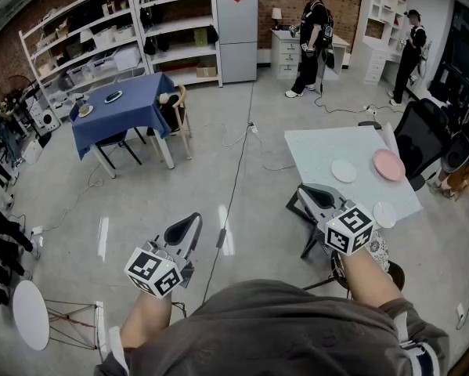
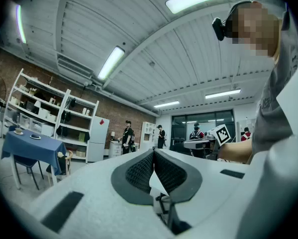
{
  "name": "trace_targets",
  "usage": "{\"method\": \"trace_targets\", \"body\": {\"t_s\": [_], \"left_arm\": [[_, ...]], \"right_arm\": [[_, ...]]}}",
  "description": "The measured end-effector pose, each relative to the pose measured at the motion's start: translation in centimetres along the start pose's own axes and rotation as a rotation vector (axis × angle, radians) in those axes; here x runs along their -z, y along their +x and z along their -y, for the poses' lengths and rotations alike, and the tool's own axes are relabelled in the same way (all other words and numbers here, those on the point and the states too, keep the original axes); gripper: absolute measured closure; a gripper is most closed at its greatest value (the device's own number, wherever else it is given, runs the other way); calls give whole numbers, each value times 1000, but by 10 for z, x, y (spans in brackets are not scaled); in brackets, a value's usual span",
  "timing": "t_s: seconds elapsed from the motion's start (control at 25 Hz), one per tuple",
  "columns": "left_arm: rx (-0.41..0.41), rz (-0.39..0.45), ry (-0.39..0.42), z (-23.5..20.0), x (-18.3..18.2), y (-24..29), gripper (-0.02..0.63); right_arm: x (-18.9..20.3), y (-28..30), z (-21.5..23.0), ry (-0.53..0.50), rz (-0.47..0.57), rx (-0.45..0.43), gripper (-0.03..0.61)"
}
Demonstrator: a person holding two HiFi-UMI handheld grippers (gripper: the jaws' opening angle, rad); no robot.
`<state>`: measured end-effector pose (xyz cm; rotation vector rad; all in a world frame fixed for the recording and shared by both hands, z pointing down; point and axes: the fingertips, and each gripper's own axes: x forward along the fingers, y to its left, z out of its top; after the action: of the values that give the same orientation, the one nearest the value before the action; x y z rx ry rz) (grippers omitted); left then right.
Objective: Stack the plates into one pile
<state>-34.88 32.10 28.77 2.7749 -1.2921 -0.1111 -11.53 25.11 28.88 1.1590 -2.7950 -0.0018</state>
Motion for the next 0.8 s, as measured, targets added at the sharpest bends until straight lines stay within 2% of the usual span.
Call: {"method": "trace_targets", "body": {"t_s": [0.56,0.64,0.8], "left_arm": [[-9,-4,-4,2,5,8,609],[-12,-6,-3,4,7,13,609],[-16,-14,3,12,8,30,609]], "right_arm": [[-2,5,12,21,32,1,584],[-1,6,14,29,29,-25,396],[-1,2,30,22,33,-40,393]]}}
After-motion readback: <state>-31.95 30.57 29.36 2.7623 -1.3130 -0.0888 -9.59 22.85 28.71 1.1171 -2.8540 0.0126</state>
